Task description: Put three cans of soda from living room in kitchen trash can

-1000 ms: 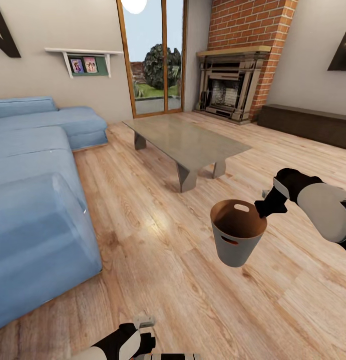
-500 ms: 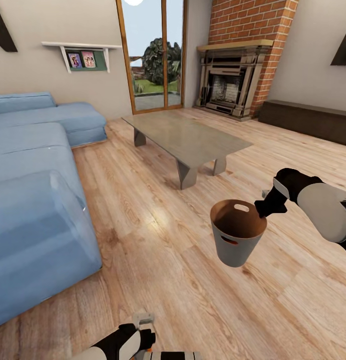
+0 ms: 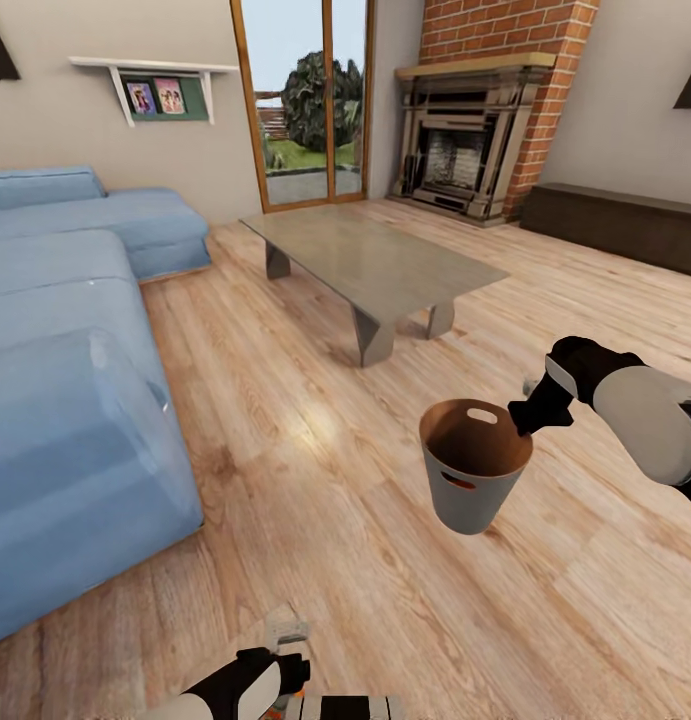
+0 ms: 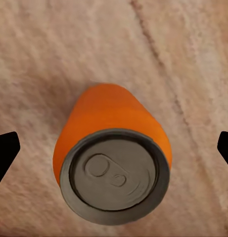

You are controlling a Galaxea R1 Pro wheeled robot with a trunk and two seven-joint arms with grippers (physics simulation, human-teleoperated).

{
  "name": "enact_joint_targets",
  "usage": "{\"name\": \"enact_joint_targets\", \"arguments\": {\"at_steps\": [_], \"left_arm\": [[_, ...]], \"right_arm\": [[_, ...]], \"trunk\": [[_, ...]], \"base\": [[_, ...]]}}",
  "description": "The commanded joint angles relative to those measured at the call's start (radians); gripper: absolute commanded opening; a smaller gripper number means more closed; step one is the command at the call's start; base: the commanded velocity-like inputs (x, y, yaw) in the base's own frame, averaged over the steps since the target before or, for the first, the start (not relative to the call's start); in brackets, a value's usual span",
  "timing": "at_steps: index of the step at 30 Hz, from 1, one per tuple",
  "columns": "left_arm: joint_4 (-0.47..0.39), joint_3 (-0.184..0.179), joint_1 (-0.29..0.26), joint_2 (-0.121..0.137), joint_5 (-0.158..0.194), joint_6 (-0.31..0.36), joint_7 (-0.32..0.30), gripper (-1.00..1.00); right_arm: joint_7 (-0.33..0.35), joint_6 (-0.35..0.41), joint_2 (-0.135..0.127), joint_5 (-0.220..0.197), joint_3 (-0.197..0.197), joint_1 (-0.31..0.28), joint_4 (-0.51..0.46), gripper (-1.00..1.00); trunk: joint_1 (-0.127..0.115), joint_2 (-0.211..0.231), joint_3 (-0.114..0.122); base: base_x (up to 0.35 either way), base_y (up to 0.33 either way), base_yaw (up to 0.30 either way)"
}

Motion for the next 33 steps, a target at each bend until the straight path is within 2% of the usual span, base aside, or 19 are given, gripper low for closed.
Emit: {"name": "enact_joint_targets", "arguments": {"at_steps": [1, 5, 8, 14, 18, 26, 29, 33], "left_arm": [[0.000, 0.000, 0.000, 0.000, 0.000, 0.000, 0.000, 1.00], [-0.001, -0.001, 0.000, 0.000, 0.000, -0.001, 0.000, 1.00], [-0.001, -0.003, 0.000, 0.000, 0.000, -0.001, -0.001, 1.00], [-0.001, -0.005, 0.000, 0.000, 0.000, -0.003, 0.000, 1.00], [-0.001, -0.006, 0.000, 0.000, 0.000, -0.003, -0.001, 1.00], [-0.001, -0.007, 0.000, 0.000, 0.000, -0.015, -0.001, 1.00], [0.000, -0.008, 0.000, 0.000, 0.000, -0.020, -0.001, 1.00], [0.000, -0.008, 0.000, 0.000, 0.000, -0.022, -0.001, 1.00]], "right_arm": [[0.003, 0.002, 0.000, -0.016, -0.012, -0.001, 0.000, -1.00], [0.003, 0.002, -0.001, -0.016, -0.012, -0.001, 0.000, -1.00], [0.003, 0.002, -0.001, -0.016, -0.012, -0.001, 0.000, -1.00], [0.003, 0.002, -0.001, -0.016, -0.012, -0.001, 0.000, -1.00], [0.003, 0.002, -0.001, -0.016, -0.012, -0.001, 0.000, -1.00], [0.003, 0.002, -0.001, -0.016, -0.012, -0.001, 0.000, -1.00], [0.003, 0.002, -0.001, -0.016, -0.012, -0.001, 0.000, -1.00], [0.003, 0.002, -0.001, -0.016, -0.012, 0.000, 0.000, -1.00]], "trunk": [[0.000, 0.000, -0.004], [0.000, 0.000, -0.004], [0.002, -0.001, -0.015], [0.002, -0.001, -0.015], [0.003, -0.002, -0.031], [0.003, -0.002, -0.031], [0.005, -0.003, -0.042], [0.005, -0.003, -0.042]], "base": [[0.000, 0.000, 0.000], [0.000, 0.000, 0.000], [0.000, 0.000, 0.000], [0.000, 0.000, 0.000], [0.000, 0.000, 0.000], [0.000, 0.000, 0.000], [0.000, 0.000, 0.000], [0.000, 0.000, 0.000]]}}
